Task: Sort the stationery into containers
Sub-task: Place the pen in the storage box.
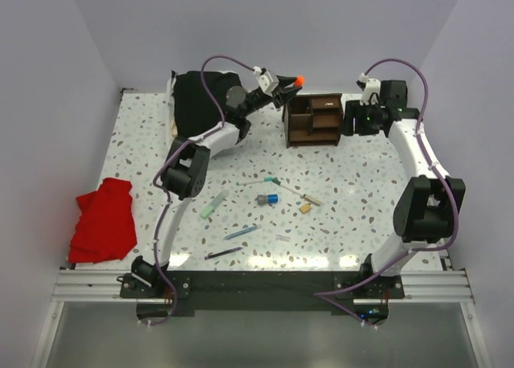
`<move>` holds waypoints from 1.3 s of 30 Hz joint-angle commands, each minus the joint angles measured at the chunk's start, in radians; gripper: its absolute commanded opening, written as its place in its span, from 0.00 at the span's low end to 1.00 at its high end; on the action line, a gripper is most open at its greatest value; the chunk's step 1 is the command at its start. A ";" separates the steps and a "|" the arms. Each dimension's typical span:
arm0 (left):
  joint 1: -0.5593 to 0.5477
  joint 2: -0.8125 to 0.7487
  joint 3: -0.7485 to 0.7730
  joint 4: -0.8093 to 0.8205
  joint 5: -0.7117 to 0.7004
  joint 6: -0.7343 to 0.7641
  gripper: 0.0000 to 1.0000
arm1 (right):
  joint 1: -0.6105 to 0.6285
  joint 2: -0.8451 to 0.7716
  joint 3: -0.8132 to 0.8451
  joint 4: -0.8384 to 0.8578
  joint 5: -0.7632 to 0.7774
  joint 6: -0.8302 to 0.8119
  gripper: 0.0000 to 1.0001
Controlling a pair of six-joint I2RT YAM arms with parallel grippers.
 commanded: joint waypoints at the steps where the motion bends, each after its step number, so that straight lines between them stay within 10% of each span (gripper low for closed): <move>1: -0.019 0.028 0.065 0.076 -0.004 -0.004 0.00 | 0.006 -0.086 -0.014 -0.003 0.026 -0.019 0.61; 11: -0.027 0.113 0.156 0.046 -0.044 0.008 0.00 | 0.005 -0.124 -0.071 0.000 0.035 -0.028 0.61; 18: -0.027 0.108 0.153 0.037 -0.076 -0.002 0.51 | 0.006 -0.130 -0.091 0.014 0.032 -0.025 0.62; 30: 0.028 -0.014 0.154 -0.038 0.016 0.057 0.68 | 0.006 -0.127 -0.069 -0.008 -0.008 -0.025 0.62; 36: 0.157 -0.383 -0.005 -0.442 0.344 0.203 0.73 | 0.009 -0.118 -0.083 0.018 -0.166 -0.089 0.64; 39: 0.186 -0.574 -0.143 -1.000 0.404 0.469 0.73 | 0.027 -0.103 -0.105 0.021 -0.198 -0.152 0.65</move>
